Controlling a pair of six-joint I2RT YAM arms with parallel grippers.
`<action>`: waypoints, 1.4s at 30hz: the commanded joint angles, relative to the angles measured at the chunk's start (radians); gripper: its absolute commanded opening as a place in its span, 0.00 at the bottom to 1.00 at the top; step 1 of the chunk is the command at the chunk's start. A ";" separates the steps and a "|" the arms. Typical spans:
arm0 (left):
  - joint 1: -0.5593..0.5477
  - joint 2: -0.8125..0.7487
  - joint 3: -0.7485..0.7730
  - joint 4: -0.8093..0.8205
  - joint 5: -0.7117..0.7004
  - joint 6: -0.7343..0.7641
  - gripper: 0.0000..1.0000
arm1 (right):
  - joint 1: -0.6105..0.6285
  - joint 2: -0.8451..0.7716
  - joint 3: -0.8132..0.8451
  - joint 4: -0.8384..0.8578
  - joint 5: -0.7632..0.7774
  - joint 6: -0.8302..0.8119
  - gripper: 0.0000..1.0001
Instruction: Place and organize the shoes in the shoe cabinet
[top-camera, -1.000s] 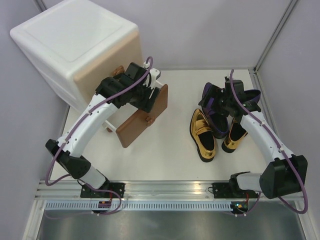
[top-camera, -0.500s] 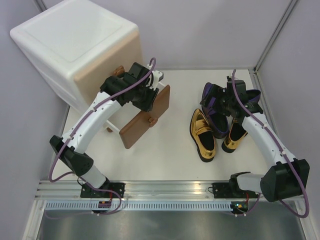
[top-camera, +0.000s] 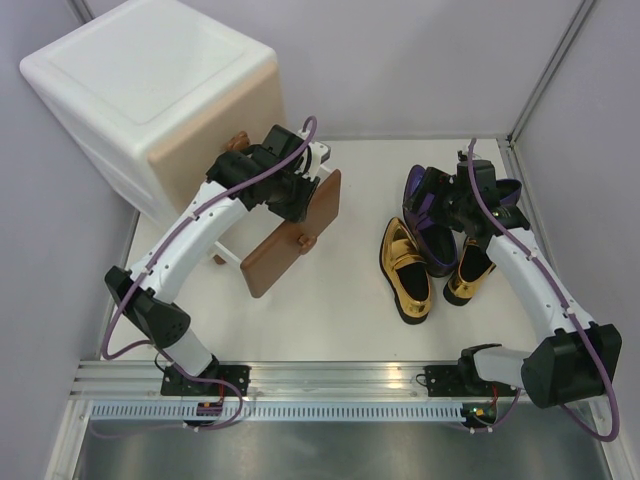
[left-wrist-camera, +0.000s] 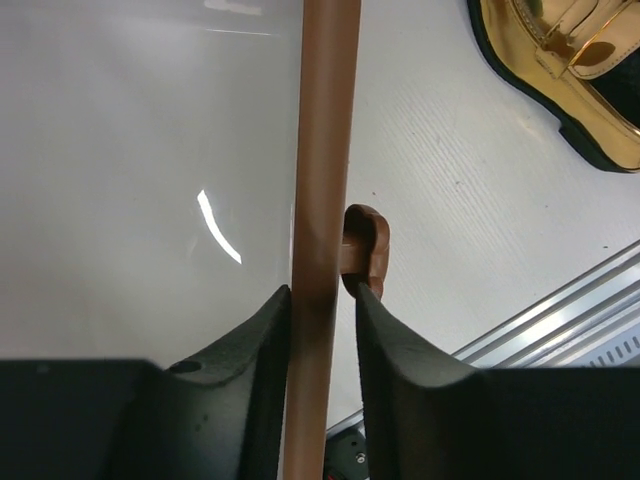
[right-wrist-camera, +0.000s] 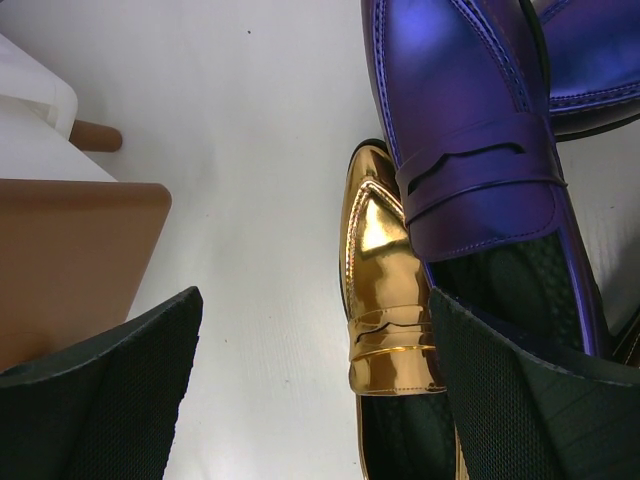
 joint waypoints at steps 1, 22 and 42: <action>-0.028 0.026 0.012 -0.010 0.054 -0.040 0.33 | -0.005 -0.028 0.003 0.009 0.014 -0.017 0.98; -0.219 0.055 0.156 -0.008 0.237 -0.138 0.02 | -0.006 -0.069 -0.013 -0.022 0.064 -0.025 0.98; -0.319 0.073 0.173 0.001 0.208 -0.198 0.31 | -0.006 -0.096 -0.017 -0.069 0.135 -0.080 0.98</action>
